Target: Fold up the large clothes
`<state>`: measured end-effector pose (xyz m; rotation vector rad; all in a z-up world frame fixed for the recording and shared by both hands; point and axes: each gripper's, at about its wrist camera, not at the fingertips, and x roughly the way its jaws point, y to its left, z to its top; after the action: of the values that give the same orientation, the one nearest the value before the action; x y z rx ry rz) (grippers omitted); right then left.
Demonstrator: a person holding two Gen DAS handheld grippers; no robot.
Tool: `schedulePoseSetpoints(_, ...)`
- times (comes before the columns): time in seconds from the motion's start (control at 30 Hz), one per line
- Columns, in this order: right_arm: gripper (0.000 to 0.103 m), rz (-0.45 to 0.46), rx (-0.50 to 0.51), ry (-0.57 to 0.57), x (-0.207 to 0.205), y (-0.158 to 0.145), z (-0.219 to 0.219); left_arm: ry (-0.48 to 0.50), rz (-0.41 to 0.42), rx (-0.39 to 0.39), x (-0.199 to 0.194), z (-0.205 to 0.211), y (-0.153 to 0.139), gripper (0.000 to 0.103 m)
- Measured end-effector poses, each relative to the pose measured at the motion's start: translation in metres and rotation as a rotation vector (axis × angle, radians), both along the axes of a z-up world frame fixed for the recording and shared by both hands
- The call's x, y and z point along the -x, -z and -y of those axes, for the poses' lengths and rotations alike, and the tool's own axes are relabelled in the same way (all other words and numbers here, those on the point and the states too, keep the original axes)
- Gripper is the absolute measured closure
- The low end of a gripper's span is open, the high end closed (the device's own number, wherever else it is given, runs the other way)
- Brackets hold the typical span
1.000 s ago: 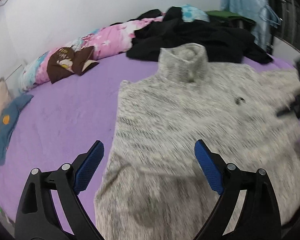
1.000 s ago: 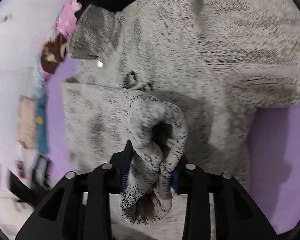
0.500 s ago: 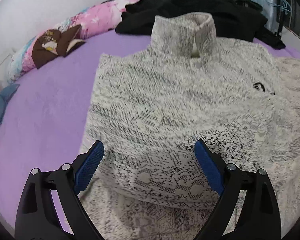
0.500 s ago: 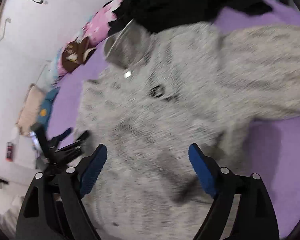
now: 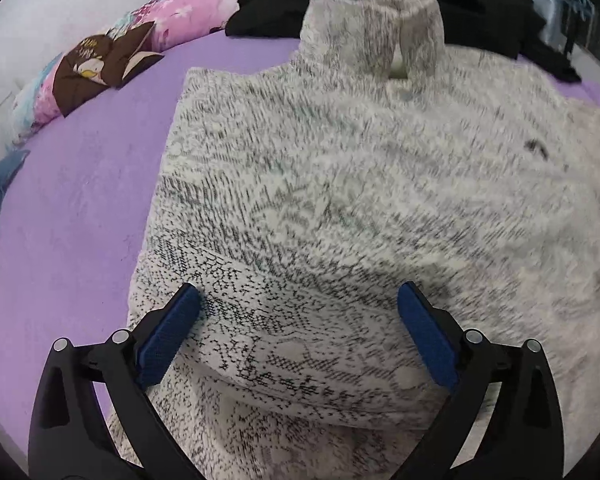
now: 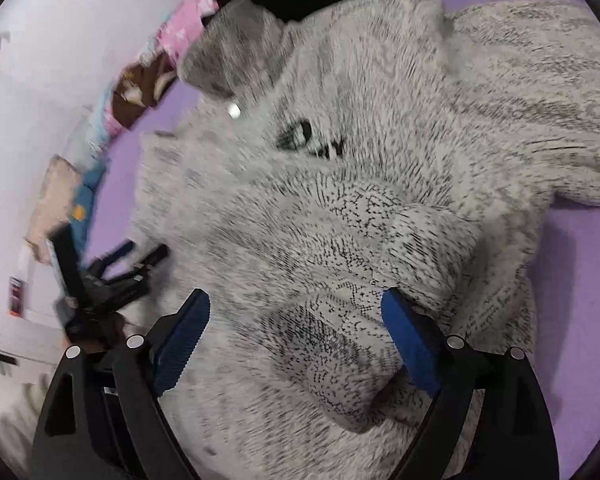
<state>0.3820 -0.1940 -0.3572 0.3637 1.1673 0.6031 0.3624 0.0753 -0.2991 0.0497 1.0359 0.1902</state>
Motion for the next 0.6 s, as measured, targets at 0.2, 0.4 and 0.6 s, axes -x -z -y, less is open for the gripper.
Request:
schedulePoseSetpoints(0.2,0.013,0.094,-0.053,0.127,0.011,-0.037,0.081,0.014,0.064,0.024,0.005,0.021,-0.034,0.007)
schedulePoseSetpoints(0.4,0.013,0.144,-0.143,0.402,0.019,-0.055,0.216,0.058,0.074,0.093,0.003,0.062,-0.046,0.007)
schedulePoseSetpoints(0.6,0.013,0.148,-0.321,0.715,0.021,-0.052,0.346,0.158,0.038,0.107,0.004,0.112,-0.034,0.007)
